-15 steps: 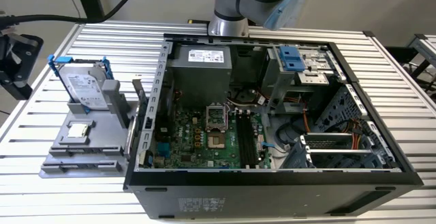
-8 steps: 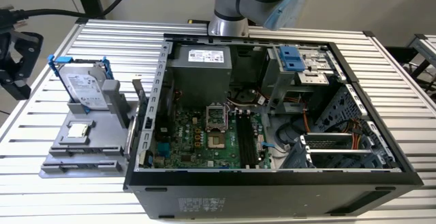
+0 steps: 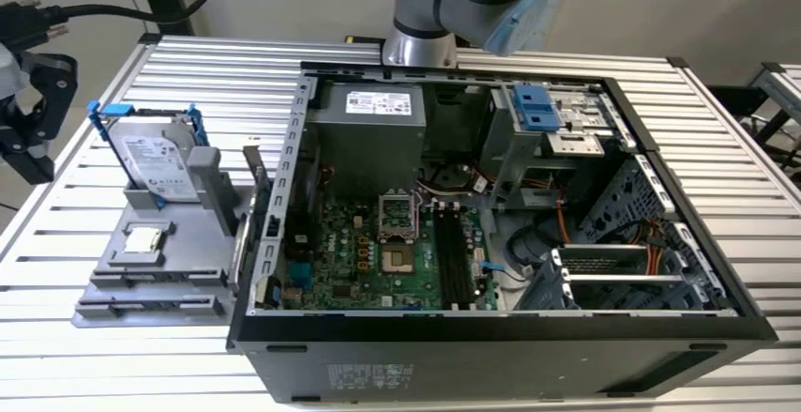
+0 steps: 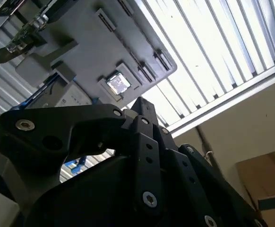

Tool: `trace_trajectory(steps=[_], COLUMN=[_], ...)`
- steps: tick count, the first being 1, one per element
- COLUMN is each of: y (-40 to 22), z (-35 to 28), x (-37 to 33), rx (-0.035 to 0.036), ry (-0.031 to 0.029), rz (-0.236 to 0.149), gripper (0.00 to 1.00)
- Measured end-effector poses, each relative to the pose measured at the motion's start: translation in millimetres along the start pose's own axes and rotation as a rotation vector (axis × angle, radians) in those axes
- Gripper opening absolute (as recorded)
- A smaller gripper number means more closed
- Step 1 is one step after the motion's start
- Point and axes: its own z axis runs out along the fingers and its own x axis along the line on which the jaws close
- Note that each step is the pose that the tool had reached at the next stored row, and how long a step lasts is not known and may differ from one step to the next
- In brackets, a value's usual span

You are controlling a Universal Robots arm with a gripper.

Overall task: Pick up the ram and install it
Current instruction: 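Pick up the ram and move it above insertion slot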

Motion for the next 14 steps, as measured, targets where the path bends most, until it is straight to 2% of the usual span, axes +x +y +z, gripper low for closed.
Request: trace_trajectory(steps=[14], y=[0.0], z=[0.0], x=[0.0], rx=[-0.0033], ry=[0.0115], rz=[-0.244], gripper=[0.00])
